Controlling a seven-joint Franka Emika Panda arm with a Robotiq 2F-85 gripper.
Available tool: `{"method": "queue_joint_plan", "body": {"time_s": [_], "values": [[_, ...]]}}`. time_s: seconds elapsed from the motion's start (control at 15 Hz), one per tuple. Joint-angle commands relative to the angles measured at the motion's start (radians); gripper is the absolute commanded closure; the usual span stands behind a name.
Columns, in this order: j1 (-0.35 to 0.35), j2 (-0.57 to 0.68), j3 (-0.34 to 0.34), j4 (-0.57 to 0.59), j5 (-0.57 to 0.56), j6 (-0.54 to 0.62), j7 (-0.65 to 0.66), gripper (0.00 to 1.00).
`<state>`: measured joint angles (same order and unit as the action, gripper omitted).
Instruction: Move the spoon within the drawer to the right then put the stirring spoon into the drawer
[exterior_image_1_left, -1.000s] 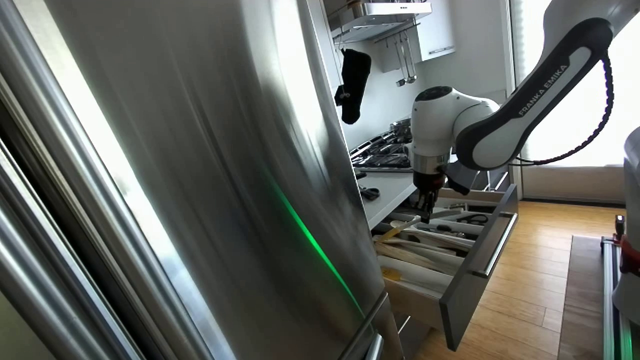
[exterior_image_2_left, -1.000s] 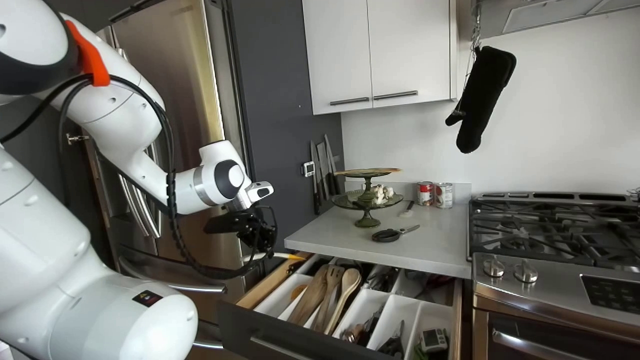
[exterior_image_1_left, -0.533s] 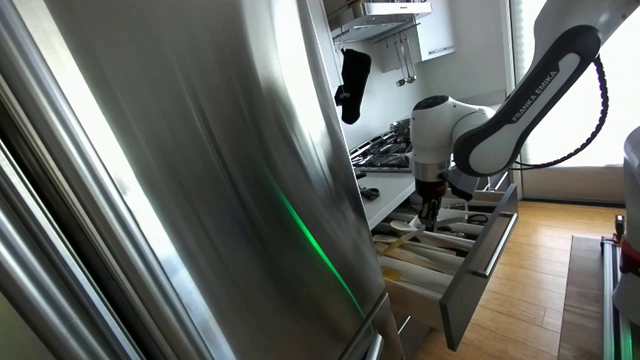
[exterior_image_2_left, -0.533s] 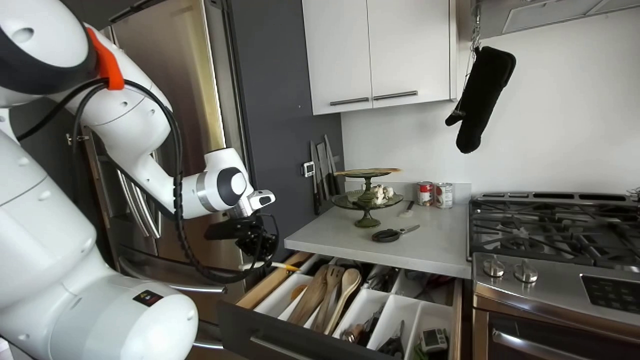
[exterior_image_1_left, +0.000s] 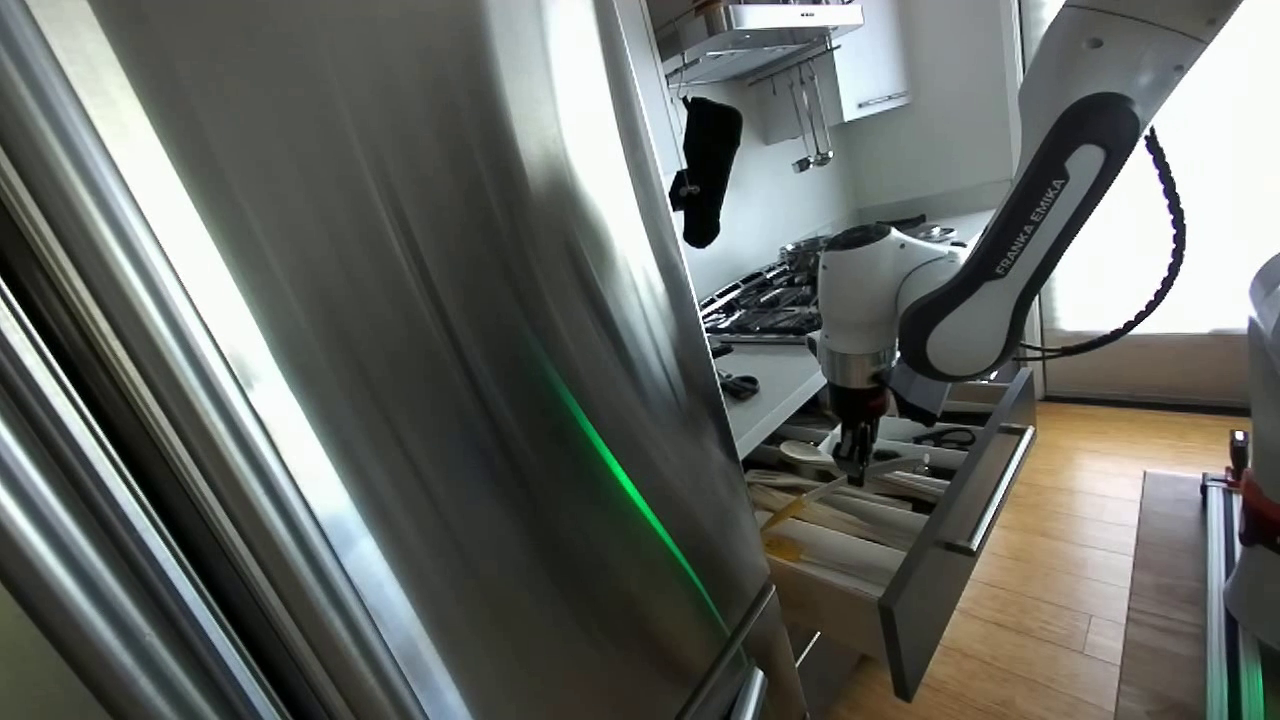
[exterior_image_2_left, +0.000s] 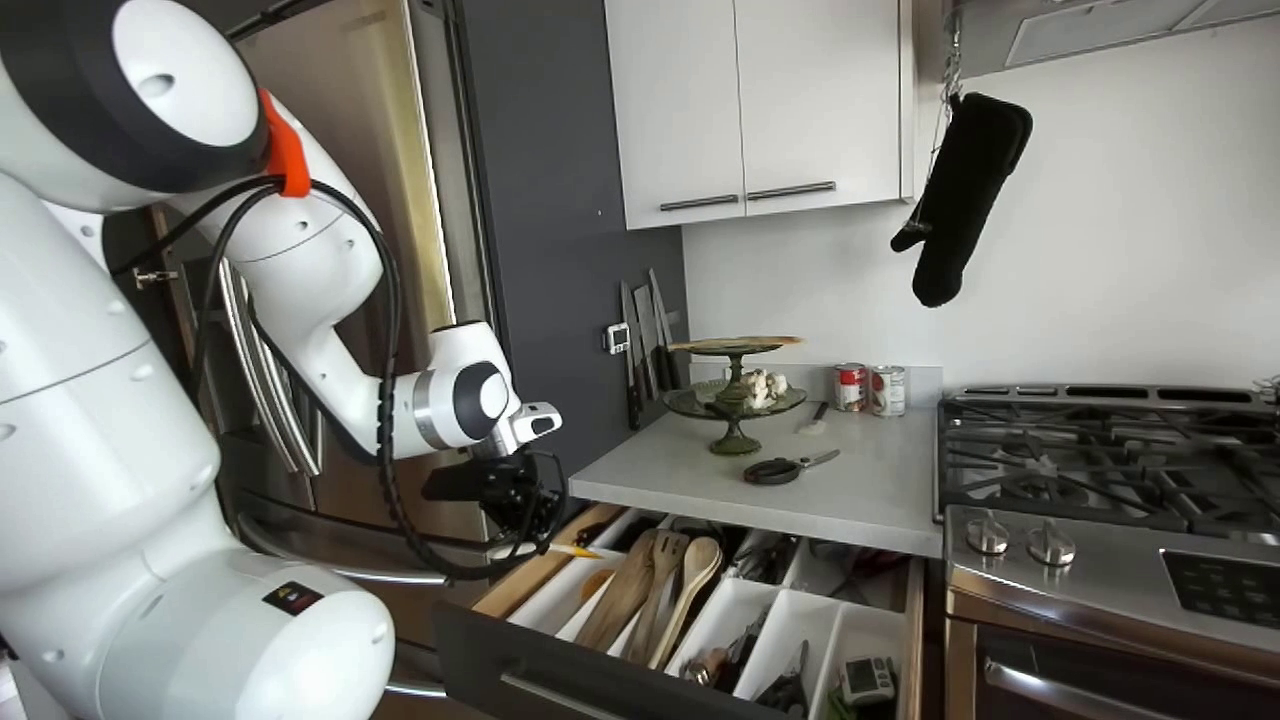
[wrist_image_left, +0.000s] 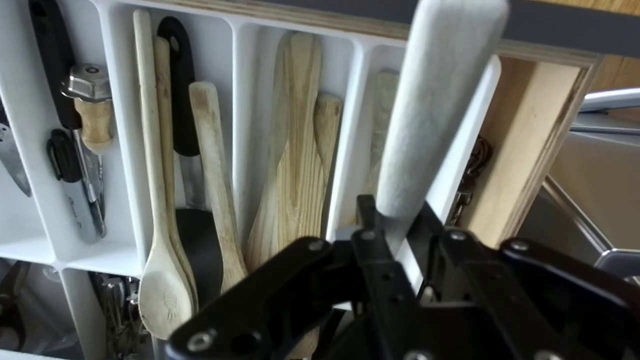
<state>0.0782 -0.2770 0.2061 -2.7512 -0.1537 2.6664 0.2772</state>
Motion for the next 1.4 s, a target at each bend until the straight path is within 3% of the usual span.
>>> {"method": "queue_joint_plan", "body": {"time_s": [0.0,0.73,1.33], "values": [[-0.023,0.065,-0.005,0.0,-0.016,0.09,-0.006,0.95],[-0.108,0.178,0.007,0.003,-0.166,0.254,0.087,0.95],[-0.114,0.246,0.006,0.029,-0.242,0.273,0.151,0.95]]}}
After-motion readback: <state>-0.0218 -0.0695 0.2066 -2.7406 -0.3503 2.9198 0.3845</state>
